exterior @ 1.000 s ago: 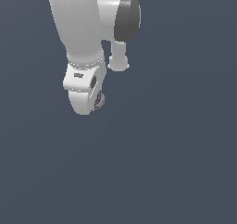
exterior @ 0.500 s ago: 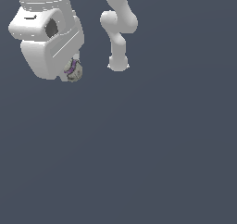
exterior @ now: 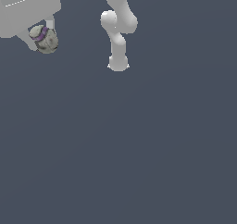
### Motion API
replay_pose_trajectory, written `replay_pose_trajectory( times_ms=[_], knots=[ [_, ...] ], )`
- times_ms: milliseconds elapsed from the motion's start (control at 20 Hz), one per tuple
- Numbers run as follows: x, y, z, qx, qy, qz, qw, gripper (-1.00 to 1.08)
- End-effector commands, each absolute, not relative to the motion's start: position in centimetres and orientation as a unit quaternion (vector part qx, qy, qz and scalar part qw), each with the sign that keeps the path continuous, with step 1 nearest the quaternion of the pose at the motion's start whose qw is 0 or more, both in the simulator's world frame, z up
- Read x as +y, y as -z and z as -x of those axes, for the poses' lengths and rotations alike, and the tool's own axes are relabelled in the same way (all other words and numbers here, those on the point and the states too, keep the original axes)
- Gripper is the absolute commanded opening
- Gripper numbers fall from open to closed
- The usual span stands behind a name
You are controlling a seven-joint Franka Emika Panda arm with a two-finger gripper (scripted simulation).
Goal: Pick up the object and move it to a goal position.
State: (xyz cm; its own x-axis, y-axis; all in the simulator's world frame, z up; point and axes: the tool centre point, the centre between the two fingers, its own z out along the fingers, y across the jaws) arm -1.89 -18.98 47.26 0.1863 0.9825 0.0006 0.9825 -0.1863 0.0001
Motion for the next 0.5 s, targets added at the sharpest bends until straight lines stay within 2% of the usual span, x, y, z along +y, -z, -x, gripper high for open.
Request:
replay_pose_trajectory(
  times_ms=[0,450],
  knots=[
    [-19.7,-48.5,2.1,-0.638,0.0,0.77,0.0,-1.0],
    [-21.0,-50.5,2.4,-0.638,0.0,0.77,0.0,-1.0]
  ],
)
